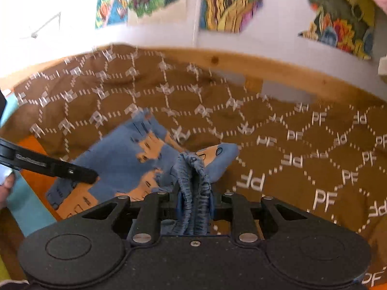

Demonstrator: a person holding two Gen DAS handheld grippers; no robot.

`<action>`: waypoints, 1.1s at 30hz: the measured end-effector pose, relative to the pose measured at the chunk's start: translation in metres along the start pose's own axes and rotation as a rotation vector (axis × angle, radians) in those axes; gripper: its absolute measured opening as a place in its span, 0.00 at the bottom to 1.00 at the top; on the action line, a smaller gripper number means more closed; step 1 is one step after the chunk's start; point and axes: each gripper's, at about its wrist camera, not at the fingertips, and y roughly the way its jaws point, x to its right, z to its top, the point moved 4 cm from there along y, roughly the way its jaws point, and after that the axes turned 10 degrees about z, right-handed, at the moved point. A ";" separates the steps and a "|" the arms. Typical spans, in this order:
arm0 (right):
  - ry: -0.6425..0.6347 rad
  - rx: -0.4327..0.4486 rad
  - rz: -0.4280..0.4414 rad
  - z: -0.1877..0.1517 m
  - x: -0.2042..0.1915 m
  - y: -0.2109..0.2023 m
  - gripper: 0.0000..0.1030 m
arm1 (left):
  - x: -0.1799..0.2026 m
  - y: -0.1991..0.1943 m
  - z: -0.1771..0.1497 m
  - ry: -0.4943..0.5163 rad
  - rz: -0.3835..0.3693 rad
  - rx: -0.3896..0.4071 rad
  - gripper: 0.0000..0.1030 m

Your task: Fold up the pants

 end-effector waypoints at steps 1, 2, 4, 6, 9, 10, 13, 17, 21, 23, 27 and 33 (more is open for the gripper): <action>0.020 -0.003 -0.007 -0.003 0.002 0.002 0.23 | -0.002 0.000 0.000 -0.006 0.000 -0.004 0.21; 0.038 0.000 -0.011 -0.006 0.003 0.003 0.26 | -0.003 0.001 0.000 -0.012 -0.001 -0.007 0.22; 0.075 0.003 -0.022 -0.010 0.007 0.004 0.30 | -0.005 0.002 -0.001 -0.017 0.003 -0.012 0.28; 0.097 0.005 -0.032 -0.013 0.010 0.004 0.32 | -0.008 0.002 -0.002 -0.019 0.016 -0.013 0.34; 0.113 0.012 -0.042 -0.012 0.013 0.006 0.34 | -0.010 0.001 -0.002 -0.023 0.022 -0.013 0.38; 0.110 0.013 -0.046 -0.012 0.012 0.006 0.35 | -0.011 0.002 -0.001 -0.023 0.023 -0.014 0.38; 0.087 0.016 -0.065 -0.011 0.009 0.006 0.40 | -0.010 0.000 -0.002 -0.014 0.031 -0.011 0.40; 0.064 0.023 -0.082 -0.009 0.005 0.003 0.58 | -0.008 -0.001 -0.001 0.005 0.051 -0.003 0.46; 0.058 0.039 -0.096 -0.007 0.002 -0.003 0.81 | -0.011 -0.003 0.001 -0.017 0.060 -0.010 0.58; 0.060 0.048 -0.099 -0.007 0.001 -0.007 0.88 | -0.012 -0.006 0.003 -0.035 0.066 -0.005 0.67; 0.061 0.051 -0.114 -0.007 -0.004 -0.015 0.98 | -0.015 -0.013 0.006 -0.052 0.083 0.017 0.84; 0.060 0.068 -0.124 -0.007 -0.011 -0.027 0.99 | -0.014 -0.025 0.008 -0.055 0.107 0.053 0.97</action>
